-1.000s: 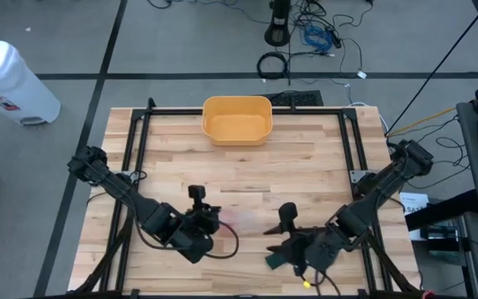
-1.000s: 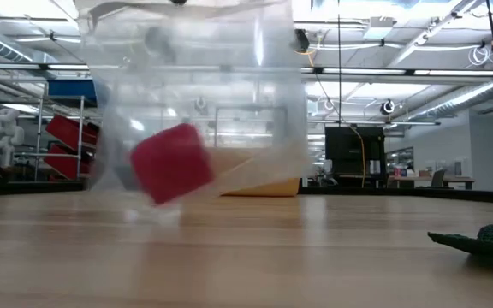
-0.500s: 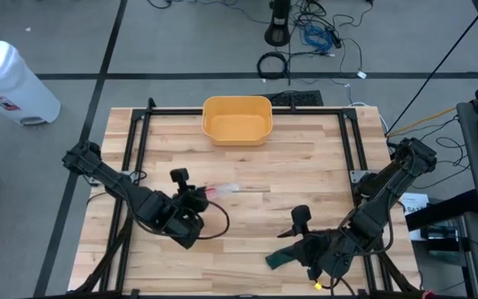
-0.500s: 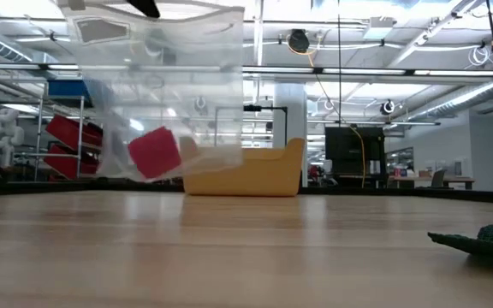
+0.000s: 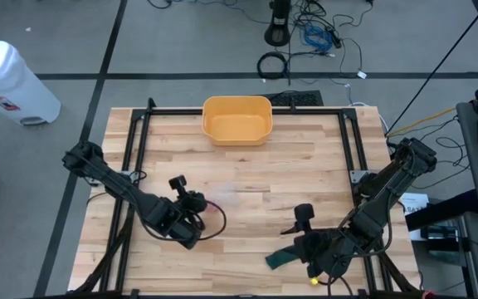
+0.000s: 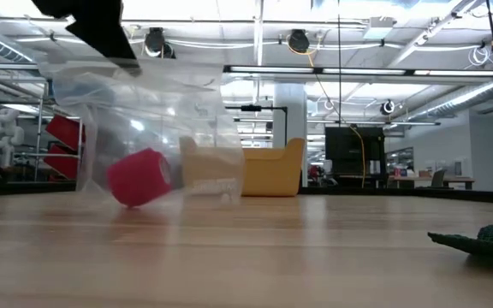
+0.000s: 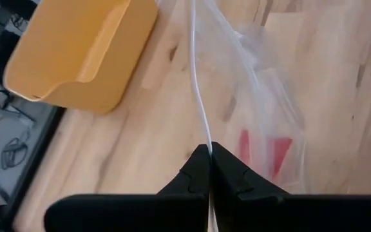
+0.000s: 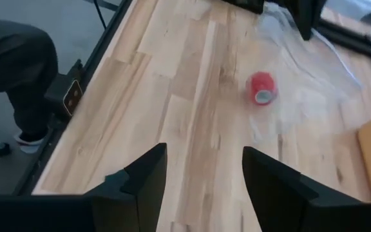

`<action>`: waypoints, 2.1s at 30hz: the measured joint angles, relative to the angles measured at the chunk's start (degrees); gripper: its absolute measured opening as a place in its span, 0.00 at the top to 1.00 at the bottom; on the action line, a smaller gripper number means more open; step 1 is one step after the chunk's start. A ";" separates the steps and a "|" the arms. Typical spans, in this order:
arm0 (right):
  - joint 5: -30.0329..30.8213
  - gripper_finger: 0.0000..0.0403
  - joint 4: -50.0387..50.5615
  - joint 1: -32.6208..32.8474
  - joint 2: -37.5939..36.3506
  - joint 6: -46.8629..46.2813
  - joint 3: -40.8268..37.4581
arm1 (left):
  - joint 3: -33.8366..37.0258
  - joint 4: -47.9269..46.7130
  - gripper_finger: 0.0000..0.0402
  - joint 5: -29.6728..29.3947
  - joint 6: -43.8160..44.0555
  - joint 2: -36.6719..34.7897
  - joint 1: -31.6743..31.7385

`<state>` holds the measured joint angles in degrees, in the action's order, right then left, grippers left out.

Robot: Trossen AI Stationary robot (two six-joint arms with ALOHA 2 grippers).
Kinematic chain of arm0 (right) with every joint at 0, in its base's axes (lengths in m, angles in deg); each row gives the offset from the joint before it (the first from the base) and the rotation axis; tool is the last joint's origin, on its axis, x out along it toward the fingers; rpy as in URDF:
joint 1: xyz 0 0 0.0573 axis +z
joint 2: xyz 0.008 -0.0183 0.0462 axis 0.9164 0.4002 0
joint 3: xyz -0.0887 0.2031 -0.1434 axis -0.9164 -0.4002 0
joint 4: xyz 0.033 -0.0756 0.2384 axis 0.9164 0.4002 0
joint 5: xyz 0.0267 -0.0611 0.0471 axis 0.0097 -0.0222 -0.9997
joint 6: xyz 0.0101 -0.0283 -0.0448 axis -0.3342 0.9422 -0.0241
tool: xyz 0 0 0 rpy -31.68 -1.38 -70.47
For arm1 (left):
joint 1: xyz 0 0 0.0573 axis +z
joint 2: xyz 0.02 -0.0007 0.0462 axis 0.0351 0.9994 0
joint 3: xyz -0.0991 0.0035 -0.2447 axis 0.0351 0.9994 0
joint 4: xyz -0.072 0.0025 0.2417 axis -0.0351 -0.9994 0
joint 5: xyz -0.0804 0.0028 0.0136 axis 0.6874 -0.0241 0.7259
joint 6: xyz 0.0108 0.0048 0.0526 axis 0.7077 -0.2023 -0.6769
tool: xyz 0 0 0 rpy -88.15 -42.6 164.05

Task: Roll bandage
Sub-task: Put the rolled red bandage into the transparent zip bag

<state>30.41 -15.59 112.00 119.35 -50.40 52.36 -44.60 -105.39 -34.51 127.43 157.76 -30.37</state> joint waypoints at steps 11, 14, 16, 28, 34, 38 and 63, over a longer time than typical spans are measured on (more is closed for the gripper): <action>-0.05 0.54 1.57 2.95 0.00 -10.37 -1.28 | -1.67 -1.49 1.00 -0.37 -0.87 -0.04 -1.31; -0.06 0.54 1.55 3.64 0.00 -10.95 -1.51 | -3.38 -7.37 1.00 -5.15 -0.75 -0.04 -1.40; -0.03 0.54 1.40 3.75 0.00 -10.96 -1.51 | -4.26 -11.33 1.00 -8.87 -0.58 -0.04 -1.25; 0.43 0.54 1.32 3.64 0.00 -8.81 -1.51 | -7.36 -13.41 1.00 -8.99 -0.43 -0.04 -0.37; 0.53 0.54 1.34 3.04 0.00 -7.86 -1.51 | -5.71 -6.87 0.99 -2.73 -0.41 -0.04 -0.37; 0.18 0.54 1.41 2.17 0.02 -10.87 -1.51 | -3.98 -4.73 0.91 -0.20 -0.55 -0.04 -1.27; -5.08 0.48 15.73 10.09 4.99 -44.94 -1.53 | -2.65 12.35 0.59 -2.29 -9.50 0.01 -5.63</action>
<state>25.33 0.15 122.09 124.34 -95.34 50.83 -47.25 -93.03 -36.80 117.92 157.77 -36.00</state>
